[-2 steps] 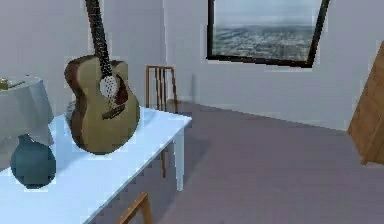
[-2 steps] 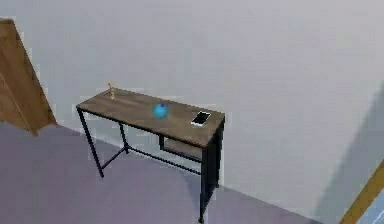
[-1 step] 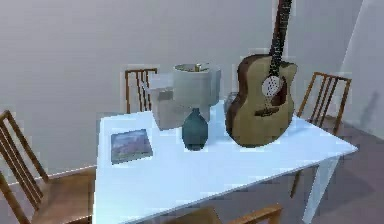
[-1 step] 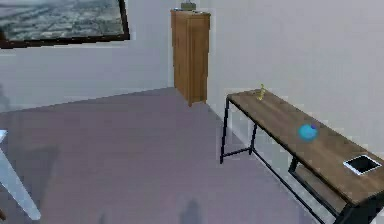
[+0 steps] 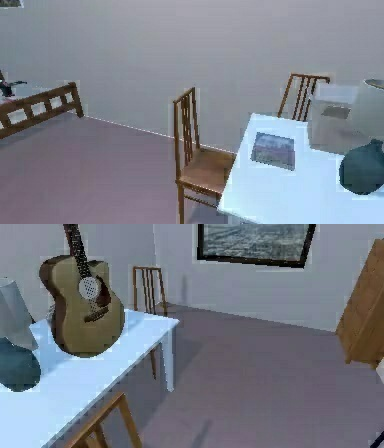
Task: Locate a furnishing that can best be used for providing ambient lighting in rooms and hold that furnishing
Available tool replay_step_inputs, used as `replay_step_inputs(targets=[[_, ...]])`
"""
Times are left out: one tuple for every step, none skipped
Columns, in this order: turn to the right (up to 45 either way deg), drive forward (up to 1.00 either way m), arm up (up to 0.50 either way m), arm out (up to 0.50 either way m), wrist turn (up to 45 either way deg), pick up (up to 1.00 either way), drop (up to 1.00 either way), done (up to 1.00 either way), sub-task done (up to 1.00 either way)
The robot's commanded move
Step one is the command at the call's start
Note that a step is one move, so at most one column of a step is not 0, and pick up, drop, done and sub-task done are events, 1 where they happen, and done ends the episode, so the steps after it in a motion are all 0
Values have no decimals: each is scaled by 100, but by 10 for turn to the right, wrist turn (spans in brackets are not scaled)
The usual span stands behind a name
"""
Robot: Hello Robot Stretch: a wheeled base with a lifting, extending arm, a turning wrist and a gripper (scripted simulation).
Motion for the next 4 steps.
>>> replay_step_inputs(targets=[[-390,0,0,0,0,0,0,0,0],[210,0,0,0,0,0,0,0,0],[0,45,0,0,0,0,0,0,0],[0,0,50,0,0,0,0,0,0]])
